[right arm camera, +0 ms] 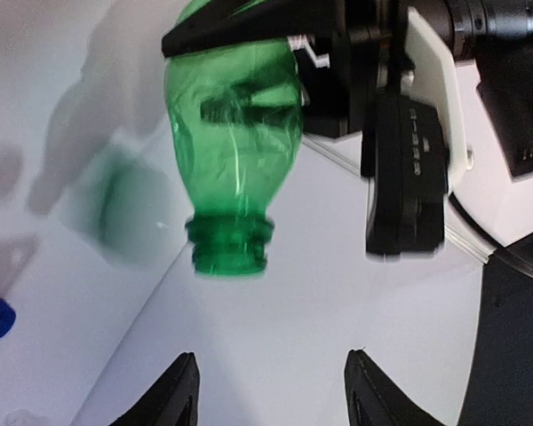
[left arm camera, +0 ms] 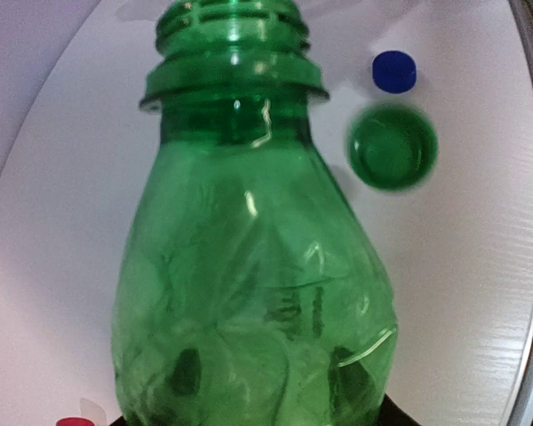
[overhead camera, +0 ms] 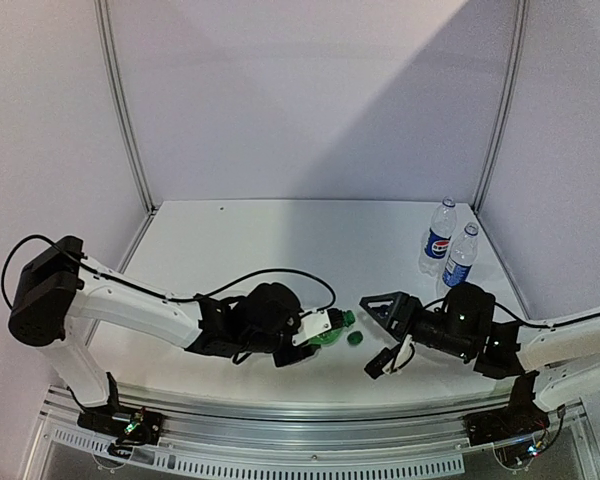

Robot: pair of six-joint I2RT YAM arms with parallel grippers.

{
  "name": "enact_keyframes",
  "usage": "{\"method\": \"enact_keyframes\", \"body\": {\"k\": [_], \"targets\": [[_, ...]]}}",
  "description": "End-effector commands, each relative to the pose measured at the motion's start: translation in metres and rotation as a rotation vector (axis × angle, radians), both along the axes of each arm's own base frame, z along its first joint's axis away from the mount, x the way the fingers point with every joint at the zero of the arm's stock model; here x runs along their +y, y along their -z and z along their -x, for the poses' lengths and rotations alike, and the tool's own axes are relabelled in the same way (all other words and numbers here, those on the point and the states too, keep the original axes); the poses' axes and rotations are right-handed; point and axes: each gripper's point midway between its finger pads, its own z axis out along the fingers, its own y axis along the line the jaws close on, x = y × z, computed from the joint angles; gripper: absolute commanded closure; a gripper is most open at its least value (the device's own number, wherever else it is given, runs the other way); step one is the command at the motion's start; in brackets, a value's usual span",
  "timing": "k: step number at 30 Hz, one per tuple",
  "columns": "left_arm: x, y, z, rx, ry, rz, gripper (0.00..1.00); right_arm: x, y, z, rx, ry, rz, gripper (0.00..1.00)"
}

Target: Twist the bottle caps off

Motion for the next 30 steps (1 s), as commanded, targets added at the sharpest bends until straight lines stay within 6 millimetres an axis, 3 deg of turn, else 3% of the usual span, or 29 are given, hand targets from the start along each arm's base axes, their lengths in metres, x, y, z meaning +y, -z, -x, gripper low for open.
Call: {"method": "enact_keyframes", "body": {"k": [1, 6, 10, 12, 15, 21, 25, 28, 30], "targets": [[0.009, -0.018, -0.007, -0.018, -0.046, 0.038, 0.59, -0.025, 0.001, -0.011, 0.077, 0.134, 0.071, 0.36], [0.011, -0.021, -0.010, -0.036, -0.061, 0.040, 0.59, -0.041, -0.018, -0.014, 0.348, 0.239, -0.058, 0.32], [0.012, -0.020, -0.015, -0.056, -0.086, 0.041, 0.59, -0.045, -0.060, -0.012, 0.730, 0.255, -0.299, 0.33], [0.012, -0.024, -0.019, -0.074, -0.099, 0.053, 0.59, -0.048, -0.081, -0.015, 0.984, 0.293, -0.468, 0.34], [0.011, -0.028, -0.022, -0.093, -0.117, 0.082, 0.59, -0.052, -0.102, -0.028, 1.231, 0.378, -0.650, 0.34], [0.005, -0.041, -0.023, -0.098, -0.132, 0.179, 0.59, -0.033, -0.104, -0.042, 1.730, 0.499, -0.764, 0.35], [-0.002, -0.050, -0.022, -0.092, -0.133, 0.247, 0.58, -0.017, -0.110, -0.045, 1.898, 0.475, -0.809, 0.26], [-0.007, -0.062, -0.018, -0.079, -0.119, 0.319, 0.58, -0.005, -0.113, -0.040, 2.050, 0.442, -0.812, 0.25], [-0.010, -0.068, -0.013, -0.059, -0.097, 0.359, 0.57, -0.001, -0.104, -0.043, 2.089, 0.463, -0.796, 0.25]]}}
